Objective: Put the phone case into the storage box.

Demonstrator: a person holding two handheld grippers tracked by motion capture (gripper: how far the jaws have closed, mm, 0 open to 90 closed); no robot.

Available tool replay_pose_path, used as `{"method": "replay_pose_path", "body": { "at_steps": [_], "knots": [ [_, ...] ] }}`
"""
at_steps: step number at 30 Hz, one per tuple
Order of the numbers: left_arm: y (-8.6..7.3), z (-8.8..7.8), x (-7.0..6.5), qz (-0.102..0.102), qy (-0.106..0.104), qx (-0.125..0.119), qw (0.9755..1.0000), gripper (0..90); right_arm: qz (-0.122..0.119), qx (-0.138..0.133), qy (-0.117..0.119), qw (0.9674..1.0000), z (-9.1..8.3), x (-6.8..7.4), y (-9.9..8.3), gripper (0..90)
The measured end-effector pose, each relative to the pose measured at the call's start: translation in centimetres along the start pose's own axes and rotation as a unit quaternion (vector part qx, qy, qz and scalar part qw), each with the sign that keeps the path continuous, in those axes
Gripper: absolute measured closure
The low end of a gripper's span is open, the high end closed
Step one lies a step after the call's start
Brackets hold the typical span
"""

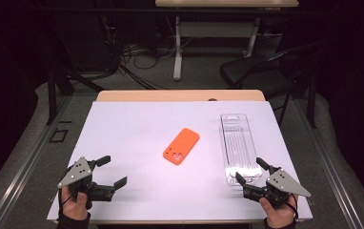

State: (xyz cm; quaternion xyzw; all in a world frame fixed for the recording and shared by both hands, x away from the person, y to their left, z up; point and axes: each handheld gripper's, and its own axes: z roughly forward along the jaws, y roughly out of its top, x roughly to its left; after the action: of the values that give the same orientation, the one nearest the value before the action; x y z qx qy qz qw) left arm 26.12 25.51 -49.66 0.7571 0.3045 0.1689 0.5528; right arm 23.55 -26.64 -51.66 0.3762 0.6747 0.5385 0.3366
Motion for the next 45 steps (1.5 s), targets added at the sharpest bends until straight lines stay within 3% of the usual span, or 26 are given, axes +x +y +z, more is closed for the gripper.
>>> {"method": "replay_pose_path", "body": {
  "at_steps": [14,19,27,33,36,38,39,45],
  "knots": [
    [1.5,0.8,0.2,-0.021,-0.008,0.018,0.9996,4.2,0.0,0.005,-0.001,1.0,0.2,0.1,-0.1,13.9],
    [2.5,1.9,0.2,-0.031,-0.006,0.046,0.9984,4.2,0.001,0.005,0.0,1.0,0.3,0.1,-0.1,14.0],
    [4.3,4.1,0.3,-0.051,-0.012,0.09,0.9946,4.2,0.003,0.008,0.004,1.0,0.5,0.1,-0.1,14.0],
    [6.1,5.6,0.3,-0.048,-0.021,0.12,0.9914,4.1,0.007,0.008,0.004,0.9999,0.5,0.1,-0.1,14.0],
    [6.7,6.4,0.3,-0.044,-0.022,0.138,0.9892,3.9,0.008,0.01,0.004,0.9999,0.5,0.1,-0.1,14.0],
    [7.2,7.3,0.2,-0.037,-0.019,0.16,0.9862,1.5,0.008,0.012,0.003,0.9999,0.6,0.1,-0.2,14.0],
    [7.2,7.3,0.2,-0.037,-0.019,0.16,0.9862,1.1,0.01,0.013,0.004,0.9999,0.6,0.1,-0.2,14.0],
    [7.9,9.0,0.1,-0.048,-0.014,0.188,0.981,1.1,0.008,0.013,0.005,0.9999,0.7,0.0,-0.3,14.0]
  ]
}}
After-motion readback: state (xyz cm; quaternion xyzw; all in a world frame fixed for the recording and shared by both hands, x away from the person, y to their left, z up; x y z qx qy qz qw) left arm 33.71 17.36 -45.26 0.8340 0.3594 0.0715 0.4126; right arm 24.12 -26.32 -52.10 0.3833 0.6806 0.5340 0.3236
